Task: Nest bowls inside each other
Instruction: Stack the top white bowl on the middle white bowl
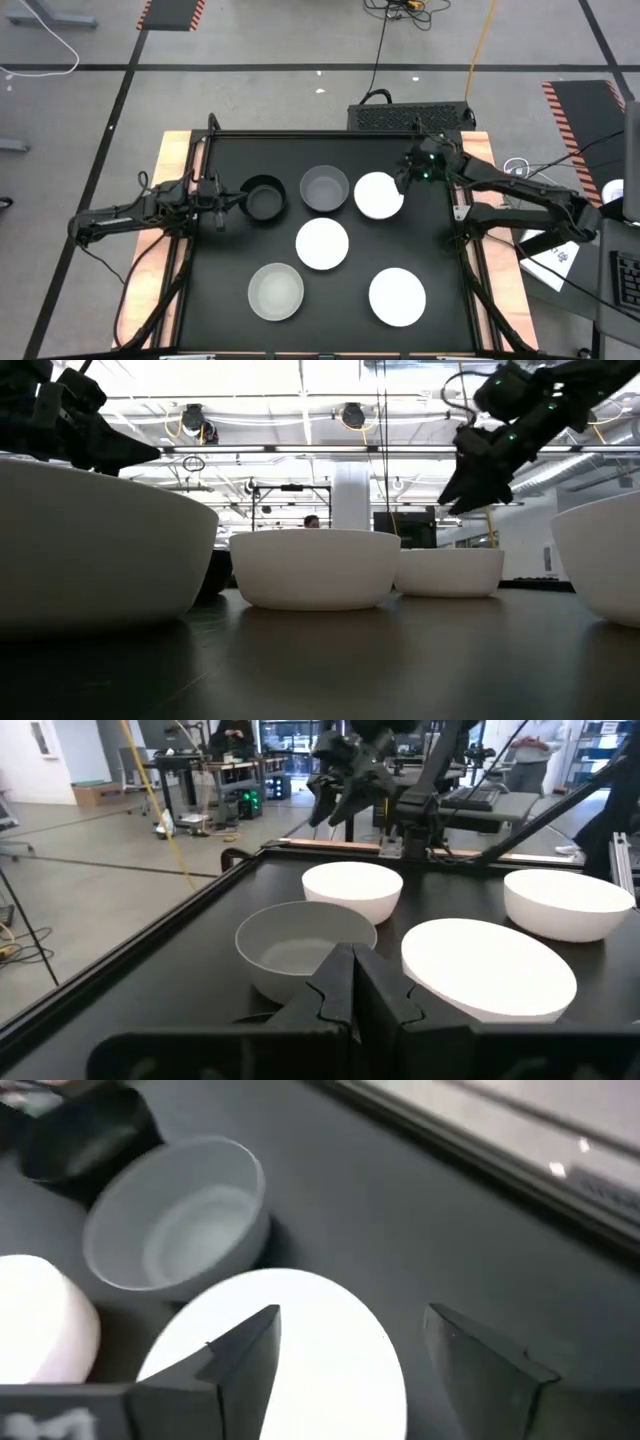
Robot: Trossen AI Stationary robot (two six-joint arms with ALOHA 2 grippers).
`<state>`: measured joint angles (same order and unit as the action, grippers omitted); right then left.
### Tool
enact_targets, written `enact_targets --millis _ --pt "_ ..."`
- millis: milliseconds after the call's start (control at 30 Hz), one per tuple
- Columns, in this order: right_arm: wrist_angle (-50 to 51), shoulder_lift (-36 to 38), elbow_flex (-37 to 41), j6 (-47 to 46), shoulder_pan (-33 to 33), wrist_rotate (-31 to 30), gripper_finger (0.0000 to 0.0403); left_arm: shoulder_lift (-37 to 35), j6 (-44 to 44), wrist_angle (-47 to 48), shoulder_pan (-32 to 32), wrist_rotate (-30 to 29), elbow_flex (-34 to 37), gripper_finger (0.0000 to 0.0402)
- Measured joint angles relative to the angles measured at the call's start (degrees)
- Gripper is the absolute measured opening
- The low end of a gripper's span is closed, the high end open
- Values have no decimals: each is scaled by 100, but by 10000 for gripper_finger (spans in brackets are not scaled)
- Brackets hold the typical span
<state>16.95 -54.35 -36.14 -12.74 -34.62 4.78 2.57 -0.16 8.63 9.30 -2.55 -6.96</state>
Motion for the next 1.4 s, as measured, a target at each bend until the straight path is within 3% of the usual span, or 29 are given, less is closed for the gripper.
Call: enact_targets --millis 333,567,1400 --pt "987 -607 -223 -11 -394 173 241 0 28 13 0 13 0 8" --pt "997 -951 -227 -13 -519 634 240 0 46 14 0 15 0 8" --pt "777 -1988 -227 143 -521 590 231 0 42 21 0 15 0 8"
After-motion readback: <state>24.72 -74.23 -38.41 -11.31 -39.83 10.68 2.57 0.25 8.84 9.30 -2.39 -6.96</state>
